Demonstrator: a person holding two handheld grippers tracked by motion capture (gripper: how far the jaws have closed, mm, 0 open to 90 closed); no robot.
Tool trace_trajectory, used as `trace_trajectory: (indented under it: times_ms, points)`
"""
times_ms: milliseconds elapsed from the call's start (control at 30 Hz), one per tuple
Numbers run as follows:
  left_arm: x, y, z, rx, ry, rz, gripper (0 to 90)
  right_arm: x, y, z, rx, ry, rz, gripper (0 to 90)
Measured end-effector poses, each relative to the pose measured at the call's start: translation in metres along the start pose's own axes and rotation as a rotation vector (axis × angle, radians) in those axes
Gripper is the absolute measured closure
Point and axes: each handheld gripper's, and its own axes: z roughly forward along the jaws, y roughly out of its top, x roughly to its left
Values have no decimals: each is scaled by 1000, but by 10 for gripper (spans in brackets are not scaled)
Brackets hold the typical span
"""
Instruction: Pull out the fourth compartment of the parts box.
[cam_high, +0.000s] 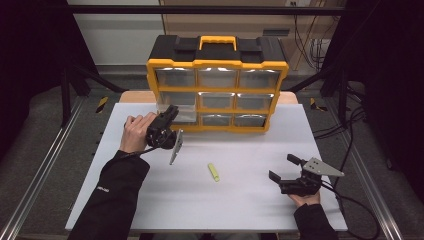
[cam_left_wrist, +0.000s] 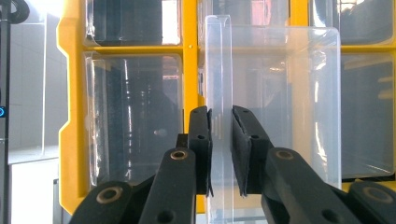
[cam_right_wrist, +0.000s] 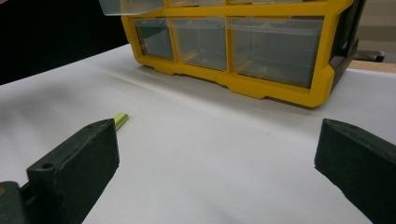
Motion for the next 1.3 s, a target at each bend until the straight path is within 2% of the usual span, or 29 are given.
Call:
trace_trajectory:
  times_ms: [200, 267, 867, 1200, 1300]
  points:
    - [-1, 0, -2, -4, 1, -9, 783, 0, 0, 0, 1, 0, 0, 4]
    - [-1, 1, -3, -3, 3, 0, 783, 0, 0, 0, -2, 1, 0, 4]
    - [-3, 3, -14, -12, 9, -5, 784, 1, 0, 0, -3, -1, -3, 5]
    - [-4, 3, -18, -14, 17, 8, 784, 0, 0, 0, -1, 0, -4, 5]
    - [-5, 3, -20, -17, 16, -4, 784, 0, 0, 0, 1, 0, -3, 4]
